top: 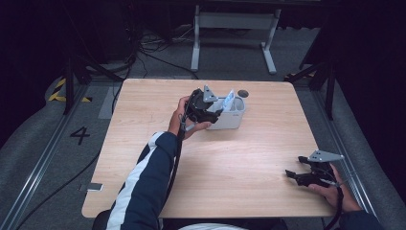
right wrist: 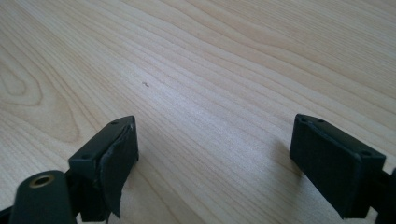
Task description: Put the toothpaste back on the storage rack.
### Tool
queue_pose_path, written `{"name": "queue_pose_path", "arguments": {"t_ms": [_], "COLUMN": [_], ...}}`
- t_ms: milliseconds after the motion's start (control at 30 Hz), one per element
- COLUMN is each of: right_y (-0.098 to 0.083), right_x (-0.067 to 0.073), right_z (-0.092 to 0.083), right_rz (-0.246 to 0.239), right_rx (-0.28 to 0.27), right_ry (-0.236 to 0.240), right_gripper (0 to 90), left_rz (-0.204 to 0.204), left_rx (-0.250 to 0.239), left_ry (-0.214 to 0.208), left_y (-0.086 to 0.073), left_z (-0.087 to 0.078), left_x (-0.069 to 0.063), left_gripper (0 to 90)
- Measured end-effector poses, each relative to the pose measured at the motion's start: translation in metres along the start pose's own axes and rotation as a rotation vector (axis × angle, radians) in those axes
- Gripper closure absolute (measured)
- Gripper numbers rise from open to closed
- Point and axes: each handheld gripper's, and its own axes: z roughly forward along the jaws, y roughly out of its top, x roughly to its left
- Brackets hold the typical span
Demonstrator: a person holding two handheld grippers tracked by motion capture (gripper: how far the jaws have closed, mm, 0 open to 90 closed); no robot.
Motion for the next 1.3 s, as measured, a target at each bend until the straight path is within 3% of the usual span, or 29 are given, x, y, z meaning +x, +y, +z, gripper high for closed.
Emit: {"name": "queue_pose_path", "arguments": {"t_ms": [400, 733, 1033, 1300], "right_y": [0.0, 0.0, 0.0, 0.0], "right_x": [0.0, 0.0, 0.0, 0.0], "right_z": [0.0, 0.0, 0.0, 0.0], "right_rz": [0.001, 0.0, 0.0, 0.0], "right_rx": [0.001, 0.0, 0.0, 0.0], "right_ry": [0.0, 0.0, 0.0, 0.0], "right_gripper": [15.9, 15.9, 15.9, 15.8], "left_rz": [0.056, 0.1, 0.151, 0.183], "left_rx": [0.04, 0.108, 0.18, 0.224], "left_ry": [-0.002, 0.011, 0.041, 0.027], "left_y": [-0.008, -0.022, -0.043, -0.065], "left_z": [-0.016, -0.026, -0.034, -0.045], "left_x": [-0.008, -0.015, -0.019, -0.021], "left_gripper": [35.7, 33.0, 31.6, 27.2]}}
